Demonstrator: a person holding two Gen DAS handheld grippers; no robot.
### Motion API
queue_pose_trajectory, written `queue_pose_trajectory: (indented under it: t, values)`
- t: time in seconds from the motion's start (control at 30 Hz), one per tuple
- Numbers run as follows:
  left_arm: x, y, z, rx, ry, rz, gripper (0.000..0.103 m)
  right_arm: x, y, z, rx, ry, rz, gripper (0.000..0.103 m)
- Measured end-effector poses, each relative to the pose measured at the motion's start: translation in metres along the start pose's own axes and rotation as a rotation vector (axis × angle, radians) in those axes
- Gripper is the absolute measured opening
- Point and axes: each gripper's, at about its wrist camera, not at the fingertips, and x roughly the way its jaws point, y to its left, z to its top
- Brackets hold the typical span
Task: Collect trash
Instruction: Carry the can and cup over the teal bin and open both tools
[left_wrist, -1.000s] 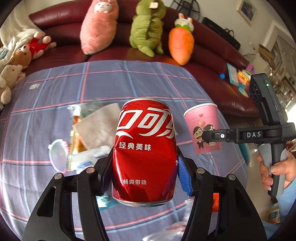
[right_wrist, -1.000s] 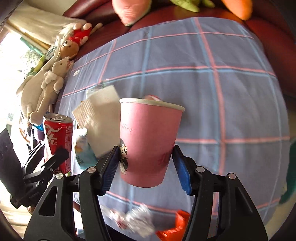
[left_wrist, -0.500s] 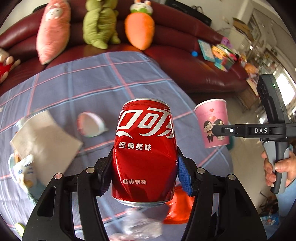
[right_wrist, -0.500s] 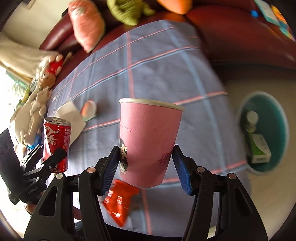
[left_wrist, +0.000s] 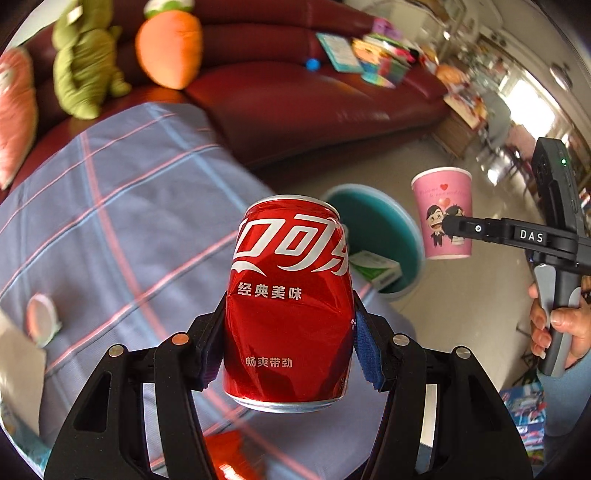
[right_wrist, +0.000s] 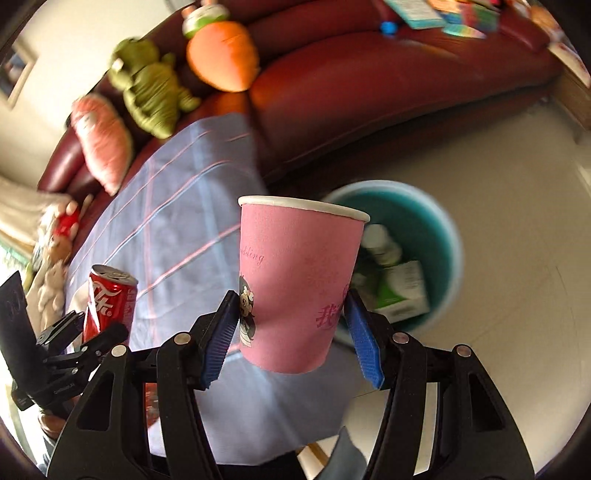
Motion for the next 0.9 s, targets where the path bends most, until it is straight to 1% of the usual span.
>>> queue_pose_trajectory:
  t: [0.07,0.2,0.4,0.67,0.8,0.9]
  values:
    - [0.014,-0.015,0.009,0.025,0.016,-0.003,0.061,0.001,-0.023,0.001,0.034,0.000,-0.012,0.056]
    - [0.040,-0.039,0.027,0.052,0.043,-0.018,0.061,0.007,-0.056,0.002,0.092,0.014,-0.016,0.056]
    - [0.076,-0.066,0.047,0.091,0.085,-0.045,0.061,0.014,-0.082,0.005,0.127,0.031,-0.033,0.056]
    - [0.117,-0.084,0.066,0.108,0.124,-0.064,0.061,0.017,-0.097,0.012,0.156,0.041,-0.056,0.056]
    - [0.126,-0.086,0.069,0.106,0.129,-0.064,0.076,0.019,-0.100,0.015,0.164,0.046,-0.069,0.056]
    - [0.125,-0.081,0.068,0.095,0.119,-0.064,0.079,0.020,-0.101,0.017,0.161,0.049,-0.074,0.056]
